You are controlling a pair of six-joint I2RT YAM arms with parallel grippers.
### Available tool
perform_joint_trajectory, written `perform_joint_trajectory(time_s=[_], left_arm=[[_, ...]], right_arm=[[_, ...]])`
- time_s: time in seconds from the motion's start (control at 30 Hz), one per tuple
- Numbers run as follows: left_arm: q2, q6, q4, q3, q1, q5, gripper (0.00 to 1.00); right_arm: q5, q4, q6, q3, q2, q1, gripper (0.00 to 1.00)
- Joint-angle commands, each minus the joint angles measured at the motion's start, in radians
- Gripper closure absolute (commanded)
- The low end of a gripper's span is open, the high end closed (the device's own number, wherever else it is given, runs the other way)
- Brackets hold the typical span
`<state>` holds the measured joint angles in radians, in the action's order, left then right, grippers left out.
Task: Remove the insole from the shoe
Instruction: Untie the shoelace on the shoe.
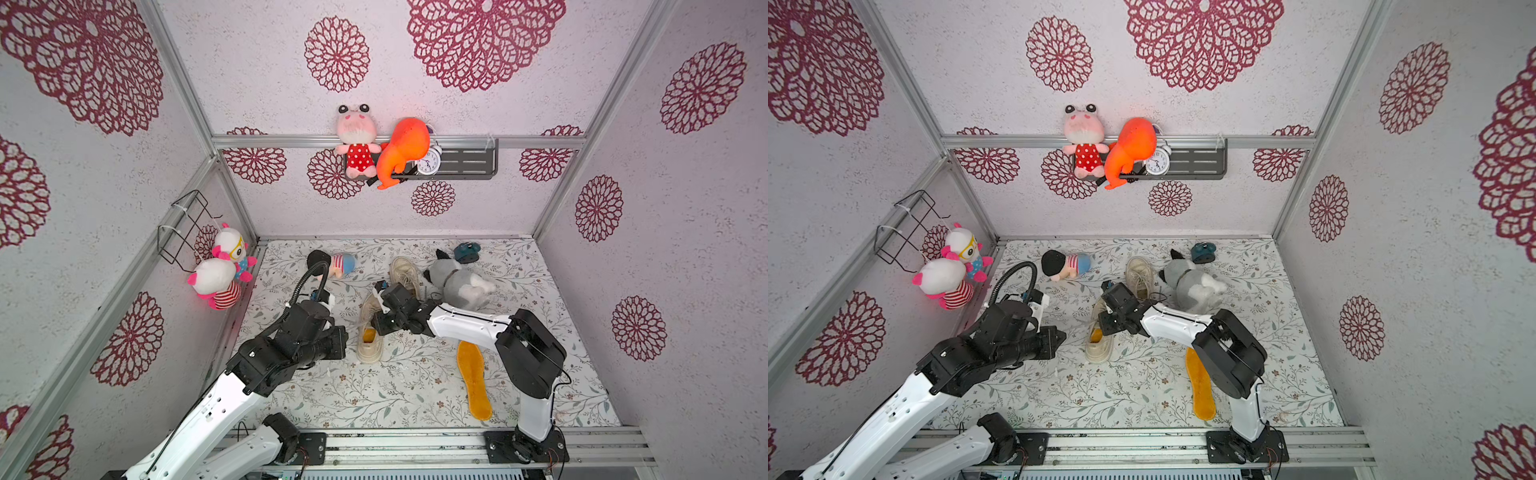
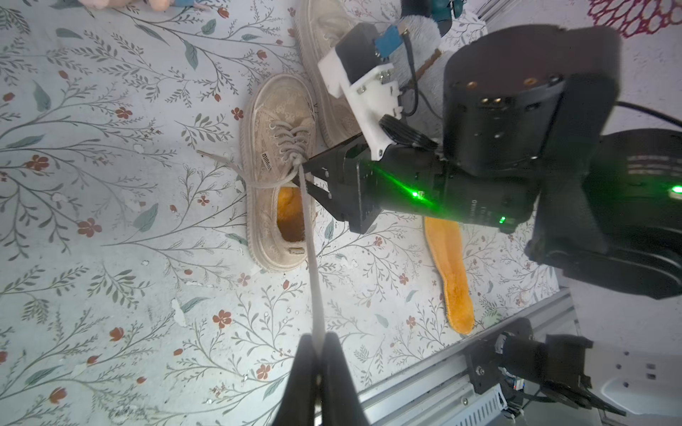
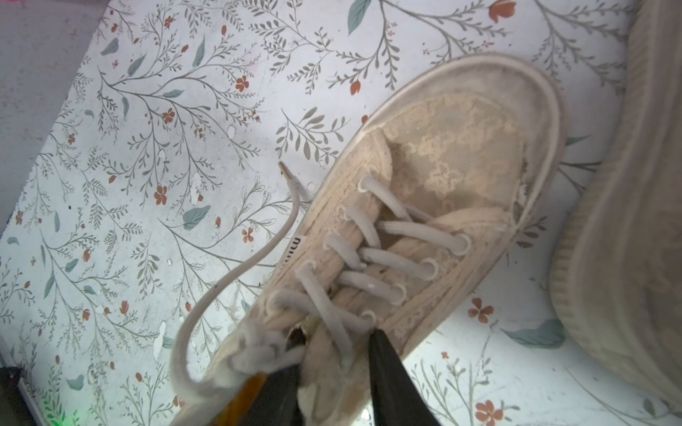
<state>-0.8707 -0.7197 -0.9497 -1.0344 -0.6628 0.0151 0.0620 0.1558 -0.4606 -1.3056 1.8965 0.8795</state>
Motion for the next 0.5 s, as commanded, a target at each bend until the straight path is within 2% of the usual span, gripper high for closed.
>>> perform_joint_trajectory(time_s=[0.0,0.47], left_arm=[[0.01,-0.035,-0.044,-0.051,-0.005,0.023,1.0],[-0.044,-0.05,0.006,-0.206,0.007,0.034,1.0]], right_arm=[[-0.037,0.007,0.022,-0.027,-0.004,-0.014,0.67],[-0.026,0.017,0.03,-0.026,-0.014,-0.014,0.65]])
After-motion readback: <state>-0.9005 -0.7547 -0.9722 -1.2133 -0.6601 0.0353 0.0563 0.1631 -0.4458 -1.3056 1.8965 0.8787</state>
